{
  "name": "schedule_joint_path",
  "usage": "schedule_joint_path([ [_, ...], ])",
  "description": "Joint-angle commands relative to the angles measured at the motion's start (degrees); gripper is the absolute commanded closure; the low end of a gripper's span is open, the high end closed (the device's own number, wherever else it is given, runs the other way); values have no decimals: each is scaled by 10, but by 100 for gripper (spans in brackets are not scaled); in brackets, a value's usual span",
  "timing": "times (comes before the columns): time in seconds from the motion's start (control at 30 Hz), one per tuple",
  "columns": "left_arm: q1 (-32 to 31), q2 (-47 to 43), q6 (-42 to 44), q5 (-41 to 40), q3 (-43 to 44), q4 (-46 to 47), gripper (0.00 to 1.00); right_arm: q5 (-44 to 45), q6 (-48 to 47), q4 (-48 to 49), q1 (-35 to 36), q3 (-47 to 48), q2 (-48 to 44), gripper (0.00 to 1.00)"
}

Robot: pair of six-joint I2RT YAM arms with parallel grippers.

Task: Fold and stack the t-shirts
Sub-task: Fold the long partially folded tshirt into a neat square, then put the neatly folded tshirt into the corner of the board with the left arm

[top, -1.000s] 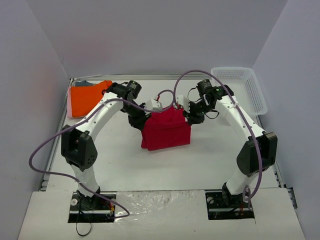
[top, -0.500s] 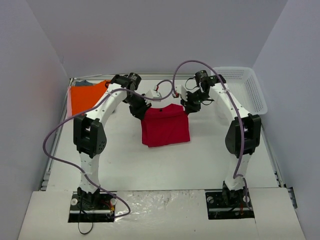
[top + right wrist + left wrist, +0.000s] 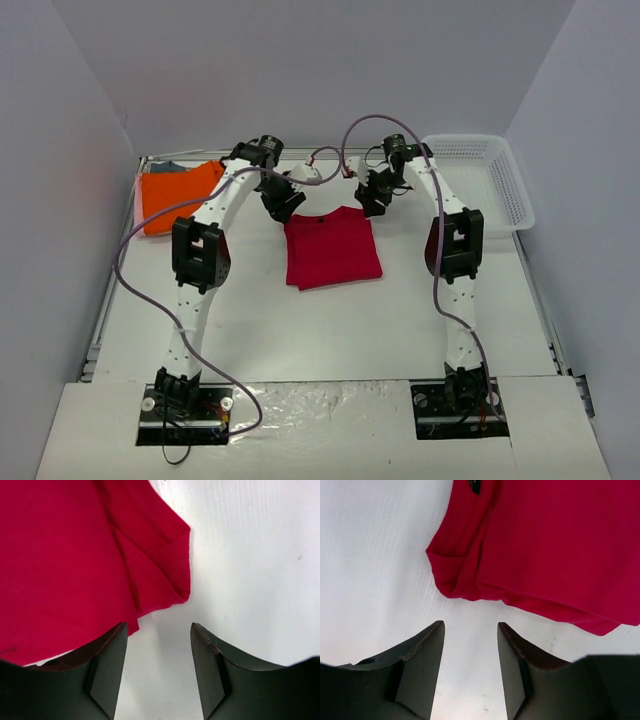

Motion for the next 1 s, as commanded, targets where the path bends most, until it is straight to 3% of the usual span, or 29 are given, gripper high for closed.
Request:
schedule_joint_path([
  [0.0, 4, -71, -25, 2, 31, 11, 55, 8, 46, 18, 1, 19, -32, 50],
  [0.13, 4, -207, -73, -19, -134, 121, 53, 1, 93, 89, 2, -82, -128, 49],
  [0.27, 26, -317, -180, -77, -271, 213, 52, -2, 106, 121, 16, -204, -241, 49],
  [0.33, 55, -367, -234, -73, -312, 227, 48, -1, 114, 158, 38, -269, -323, 51],
  [0.37, 64, -380, -276, -75, -331, 236, 42, 8, 130, 174, 50, -336, -351, 51],
  [0.4, 87, -408, -300, -80, -373, 246, 30, 40, 146, 198, 65, -370, -405, 51],
  [0.5, 137, -455, -346, -57, -454, 276, 28, 104, 201, 287, 144, -476, -488, 50],
  [0.53, 147, -464, -351, -47, -467, 281, 28, 175, 222, 302, 167, -492, -499, 51],
  [0.7, 189, -487, -359, -2, -503, 248, 28, 276, 331, 310, 239, -511, -486, 44],
  [0.83, 225, -527, -371, 13, -561, 274, 28, 399, 329, 333, 334, -557, -456, 47],
  [0.97, 258, -600, -392, 18, -634, 332, 17, 431, 346, 343, 377, -548, -384, 48],
])
